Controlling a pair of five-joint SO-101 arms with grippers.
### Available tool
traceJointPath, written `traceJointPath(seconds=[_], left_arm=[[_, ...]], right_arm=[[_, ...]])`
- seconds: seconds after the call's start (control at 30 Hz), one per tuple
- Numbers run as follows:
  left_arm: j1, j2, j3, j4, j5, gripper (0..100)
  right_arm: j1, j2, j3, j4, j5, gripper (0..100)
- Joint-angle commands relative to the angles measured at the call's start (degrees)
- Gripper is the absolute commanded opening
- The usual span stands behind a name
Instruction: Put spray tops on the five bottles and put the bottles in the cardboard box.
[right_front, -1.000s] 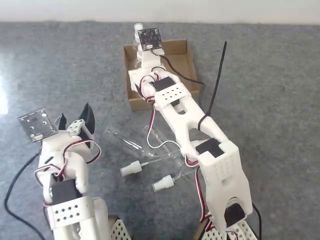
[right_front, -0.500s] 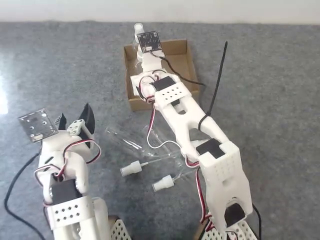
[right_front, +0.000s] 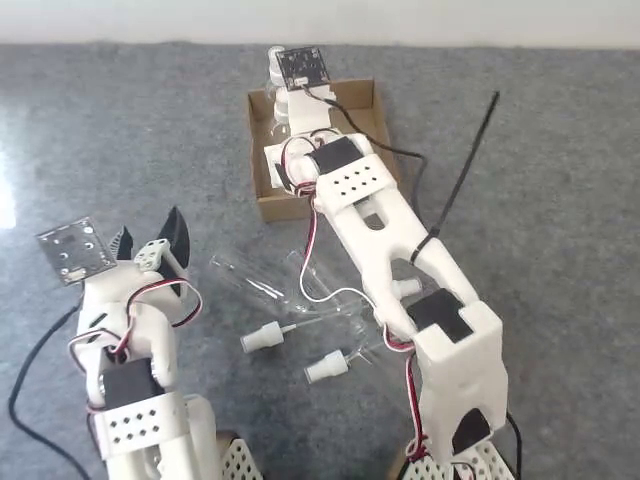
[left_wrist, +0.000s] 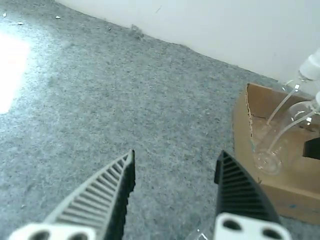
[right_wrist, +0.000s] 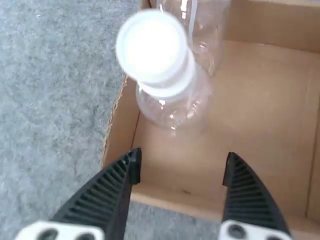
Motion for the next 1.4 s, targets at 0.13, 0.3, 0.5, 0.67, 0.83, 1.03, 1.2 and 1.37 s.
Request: traceJointPath(seconds=[0.13,0.3,0.5,0.67,0.83,1.03,1.2,1.37], left_arm=[[0.00,0.18,2.77,-7.82,0.26,24],[0.00,0.18,2.95,-8.09,0.26,24],[-2.20,0.18,2.95,-8.18,0.26,24],[-2.20,0.18,2.95,-8.18,0.26,24],[-2.20,0.18,2.95,-8.18,0.26,24],[-2.20,0.18,2.95,-8.18,0.26,24],[-2.20,0.18,2.95,-8.18,0.26,24],[-2.20,0.18,2.95,-8.18,0.26,24]], right_arm=[[-0.31,-11.56,-4.22,10.33,1.32,21.6],[-0.48,-16.48,-4.22,15.96,1.32,21.6],[-0.75,-24.22,-4.22,23.52,1.32,21.6],[-0.75,-27.56,-4.22,30.46,6.33,21.6],[-3.74,-28.09,-4.13,38.11,13.10,21.4],[-5.76,-28.62,-2.55,44.79,13.45,21.4],[-6.20,-28.88,-0.70,47.96,13.54,21.3],[-6.11,-34.42,7.38,47.87,13.54,21.3]])
